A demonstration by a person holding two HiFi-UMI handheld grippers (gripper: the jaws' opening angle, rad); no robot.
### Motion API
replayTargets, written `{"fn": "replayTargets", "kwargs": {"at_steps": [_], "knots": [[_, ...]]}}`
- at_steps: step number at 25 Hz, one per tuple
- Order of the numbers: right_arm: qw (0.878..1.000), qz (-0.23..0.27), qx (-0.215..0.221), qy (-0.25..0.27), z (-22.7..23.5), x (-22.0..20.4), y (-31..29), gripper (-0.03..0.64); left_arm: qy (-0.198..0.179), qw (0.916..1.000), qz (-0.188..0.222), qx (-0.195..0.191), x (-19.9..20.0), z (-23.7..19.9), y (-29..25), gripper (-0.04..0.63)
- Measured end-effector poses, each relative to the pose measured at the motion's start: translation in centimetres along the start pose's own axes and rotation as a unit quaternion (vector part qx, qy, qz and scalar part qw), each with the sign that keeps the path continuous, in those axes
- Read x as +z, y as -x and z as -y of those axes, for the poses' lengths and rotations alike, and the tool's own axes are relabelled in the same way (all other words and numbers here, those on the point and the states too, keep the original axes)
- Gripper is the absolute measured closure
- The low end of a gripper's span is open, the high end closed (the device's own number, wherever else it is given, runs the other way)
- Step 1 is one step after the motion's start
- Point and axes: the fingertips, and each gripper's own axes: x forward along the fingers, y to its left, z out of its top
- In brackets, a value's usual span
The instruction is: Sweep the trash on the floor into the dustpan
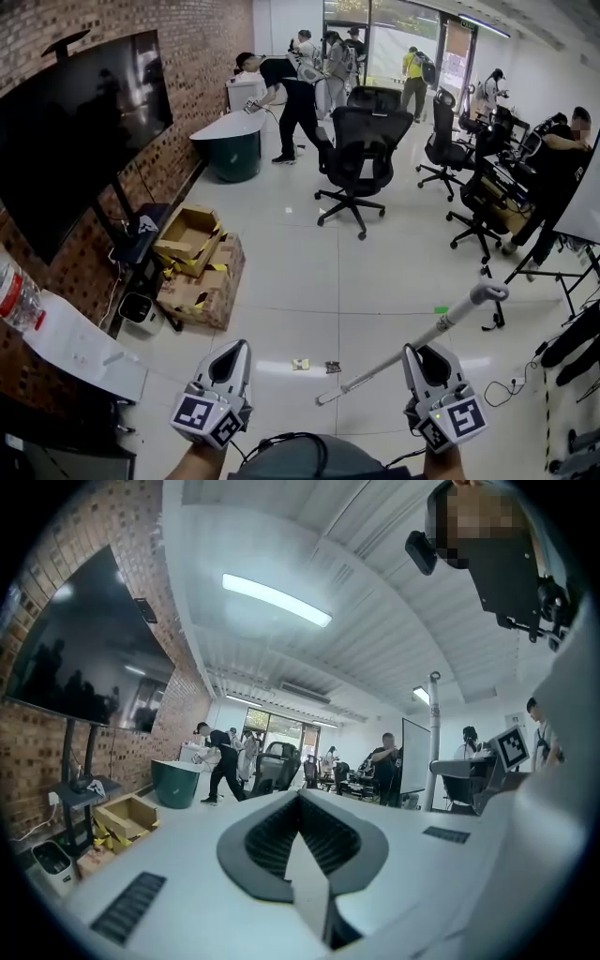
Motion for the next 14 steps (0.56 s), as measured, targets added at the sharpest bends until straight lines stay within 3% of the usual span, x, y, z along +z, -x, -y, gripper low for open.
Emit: {"fn": "replayTargets", "kwargs": {"at_steps": [5, 14], "knots": [[1.0, -0.007, -0.004, 0.009, 0.0, 0.1, -0.3, 0.52, -0.01, 0.9998, 0.003, -0.019, 0.8, 0.6, -0.1, 0.591], [1.0, -0.01, -0.015, 0.011, 1.8, 0.0, 1.7, 0.52, -0.007, 0.9999, -0.008, -0.013, -0.1, 2.1, 0.4, 0.589]]}}
